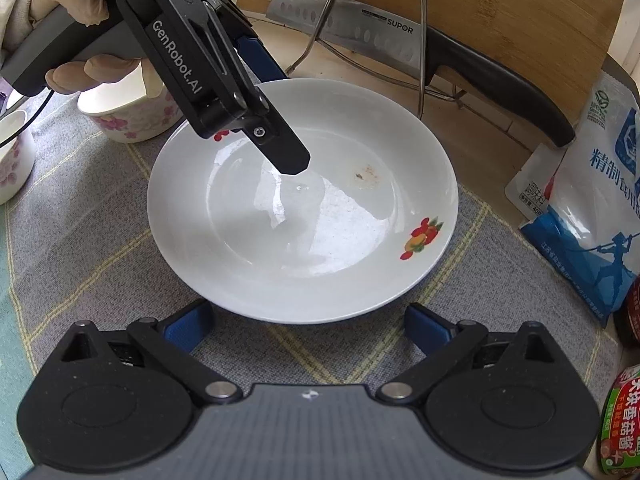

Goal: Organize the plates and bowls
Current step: 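Lift the floral plate with the left tool toward the plate stack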

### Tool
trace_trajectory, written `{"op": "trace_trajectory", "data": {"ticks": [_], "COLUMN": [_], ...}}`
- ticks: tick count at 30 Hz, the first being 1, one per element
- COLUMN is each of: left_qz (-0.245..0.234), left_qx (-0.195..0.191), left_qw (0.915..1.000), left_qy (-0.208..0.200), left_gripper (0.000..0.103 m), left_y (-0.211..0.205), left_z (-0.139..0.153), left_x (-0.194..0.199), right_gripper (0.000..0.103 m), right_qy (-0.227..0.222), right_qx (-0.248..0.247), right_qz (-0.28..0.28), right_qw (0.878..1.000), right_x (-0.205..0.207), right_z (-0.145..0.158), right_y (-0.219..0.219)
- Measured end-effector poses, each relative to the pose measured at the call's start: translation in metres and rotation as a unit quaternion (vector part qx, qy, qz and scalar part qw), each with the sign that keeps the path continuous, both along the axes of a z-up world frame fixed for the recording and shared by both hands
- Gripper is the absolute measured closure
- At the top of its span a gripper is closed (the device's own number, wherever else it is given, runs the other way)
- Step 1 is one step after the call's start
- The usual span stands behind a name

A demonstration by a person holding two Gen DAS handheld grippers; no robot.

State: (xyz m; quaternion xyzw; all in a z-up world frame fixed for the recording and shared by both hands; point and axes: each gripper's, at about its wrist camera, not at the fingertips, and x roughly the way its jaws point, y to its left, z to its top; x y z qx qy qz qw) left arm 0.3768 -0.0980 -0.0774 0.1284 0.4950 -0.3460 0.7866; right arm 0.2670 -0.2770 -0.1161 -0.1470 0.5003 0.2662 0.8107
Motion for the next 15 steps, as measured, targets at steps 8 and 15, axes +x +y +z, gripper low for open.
{"op": "trace_trajectory", "data": {"ticks": [8,15], "left_qz": [-0.016,-0.024], "left_qx": [0.015,0.019], "left_qw": [0.9997,0.9993], "left_qy": [0.012,0.019], "left_gripper": [0.017,0.017], "left_y": [-0.004,-0.008], "left_z": [-0.004,-0.007], "left_x": [0.008,0.011], "right_gripper": [0.000,0.000], "right_qy": [-0.013,-0.020], "right_qx": [0.006,0.017], "right_qz": [0.004,0.012], "right_qw": [1.000,1.000], "right_x": [0.010,0.014], "right_z": [-0.003,-0.005], "right_y": [0.001,-0.002]}}
